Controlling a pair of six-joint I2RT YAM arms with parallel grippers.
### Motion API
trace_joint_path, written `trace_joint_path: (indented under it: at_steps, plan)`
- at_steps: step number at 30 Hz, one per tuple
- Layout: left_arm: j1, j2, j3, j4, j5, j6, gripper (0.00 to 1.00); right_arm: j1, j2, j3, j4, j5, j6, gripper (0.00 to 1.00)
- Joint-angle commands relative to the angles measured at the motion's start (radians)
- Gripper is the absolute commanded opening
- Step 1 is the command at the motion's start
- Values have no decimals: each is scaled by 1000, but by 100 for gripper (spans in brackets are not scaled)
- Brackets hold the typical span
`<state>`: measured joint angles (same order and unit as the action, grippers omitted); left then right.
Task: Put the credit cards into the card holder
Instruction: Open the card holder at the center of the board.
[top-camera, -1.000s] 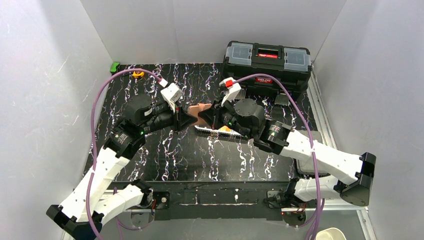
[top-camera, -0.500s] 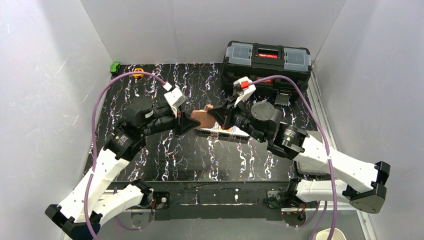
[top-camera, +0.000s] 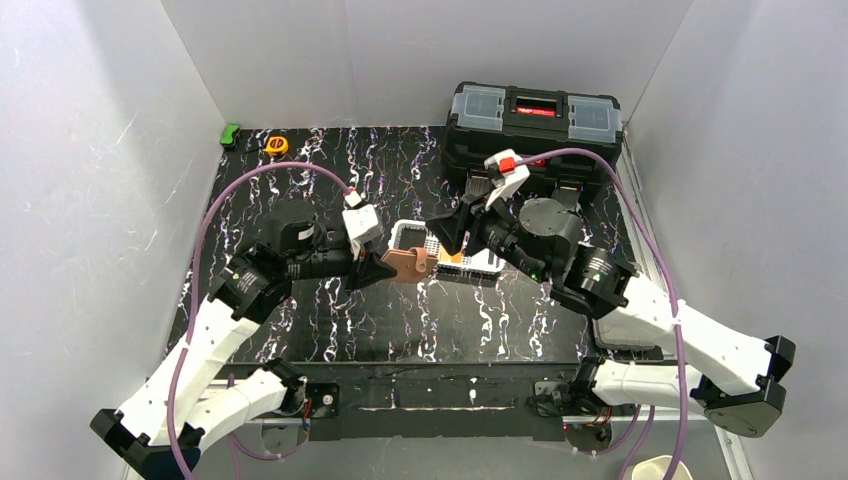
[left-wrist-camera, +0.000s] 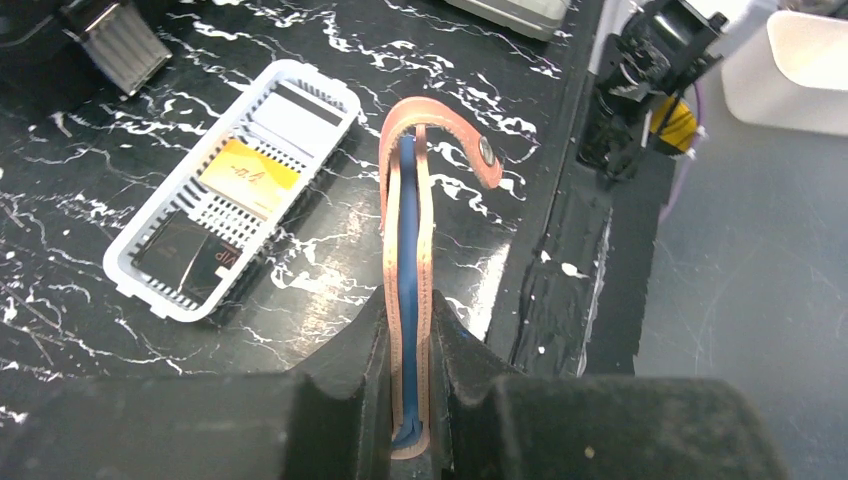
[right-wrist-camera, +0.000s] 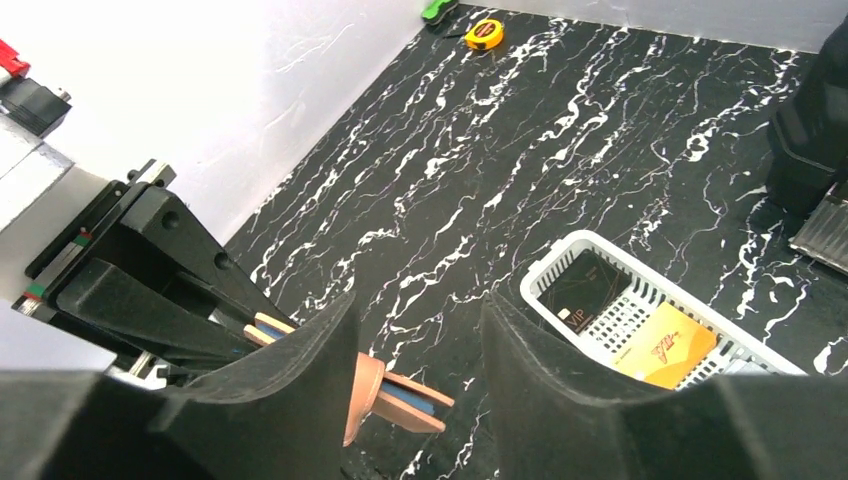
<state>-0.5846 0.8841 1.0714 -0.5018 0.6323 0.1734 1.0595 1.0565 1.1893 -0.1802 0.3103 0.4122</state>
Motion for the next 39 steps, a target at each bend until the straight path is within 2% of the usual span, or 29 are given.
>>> trace_joint_path:
  at_steps: [1,7,11,15,20,27,39]
  plan:
    - [-3,-35,15,-59,129,83,0,-12,-54,30,-30,-81,-41,59]
    - [-2,-36,56,-99,235,103,0,-88,-206,-50,-82,-311,-130,65]
    - [-2,-26,98,-83,312,62,0,-108,-283,-121,-102,-443,-217,67]
    - [-1,-6,141,-44,387,-7,0,-108,-313,-174,-66,-596,-251,67]
    - [-2,22,161,-10,461,-63,0,-108,-303,-186,22,-711,-257,68]
    - [-3,36,175,-3,460,-72,0,-107,-242,-166,114,-790,-230,68]
    - [-2,47,203,11,508,-113,0,-101,-154,-140,235,-761,-242,68]
